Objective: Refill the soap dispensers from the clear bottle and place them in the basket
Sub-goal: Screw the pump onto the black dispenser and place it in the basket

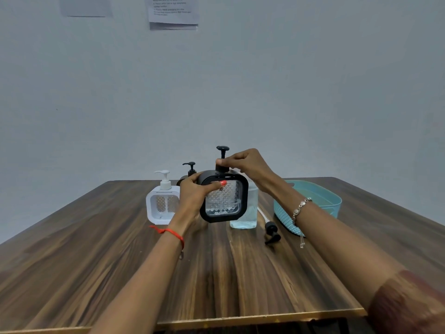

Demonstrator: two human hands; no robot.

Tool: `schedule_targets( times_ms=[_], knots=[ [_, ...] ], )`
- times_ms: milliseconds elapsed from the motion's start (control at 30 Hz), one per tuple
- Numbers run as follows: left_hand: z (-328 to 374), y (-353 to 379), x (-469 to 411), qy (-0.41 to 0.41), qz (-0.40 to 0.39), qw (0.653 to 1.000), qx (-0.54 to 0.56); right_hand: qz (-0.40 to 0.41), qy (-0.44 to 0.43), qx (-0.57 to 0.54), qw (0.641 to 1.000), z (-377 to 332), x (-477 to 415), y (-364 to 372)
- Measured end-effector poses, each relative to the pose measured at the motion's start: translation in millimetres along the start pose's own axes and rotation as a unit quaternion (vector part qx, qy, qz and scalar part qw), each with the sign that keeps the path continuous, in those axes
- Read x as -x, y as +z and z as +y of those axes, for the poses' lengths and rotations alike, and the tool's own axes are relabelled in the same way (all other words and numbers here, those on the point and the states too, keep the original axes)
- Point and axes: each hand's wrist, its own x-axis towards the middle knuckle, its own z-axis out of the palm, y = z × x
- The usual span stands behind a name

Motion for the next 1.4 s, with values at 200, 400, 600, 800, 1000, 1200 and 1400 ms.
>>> schedule_targets(
  times_ms=[200,400,600,800,1000,1200,1400],
  knots=[
    [-0.8,-0.8,1.9,-0.008,0.001,1.0,0.021,-0.015,0.026,0.027,0.999,3.1,-3.4,-7.1],
    [4.6,0.5,4.0,-0.004,-0.024,0.999,0.028,-0.07,0.025,-0.041,0.996,1.9,-3.1,-7.1],
    [6.0,4.5,4.7,0.012,-0.001,1.0,0.012,0.054,0.013,0.071,0.996,4.0,-4.1,13.1],
    [6.2,1.9,5.4,0.01,0.013,1.0,-0.002,-0.034,0.034,-0.036,0.998,3.2,-5.1,3.8],
    [7.2,6.0,10.4,-0.003,0.009,0.999,0.05,0.052,0.03,-0.006,0.998,3.3,-1.2,10.9],
    [9.7,7.2,10.1,-0.007,0.005,0.999,0.031,-0.009,0.035,-0.002,0.999,1.5,0.1,3.8],
    [12.1,9.1,10.3,-0.012,0.001,1.0,0.02,-0.048,0.039,-0.04,0.997,-4.0,5.6,0.8]
  ],
)
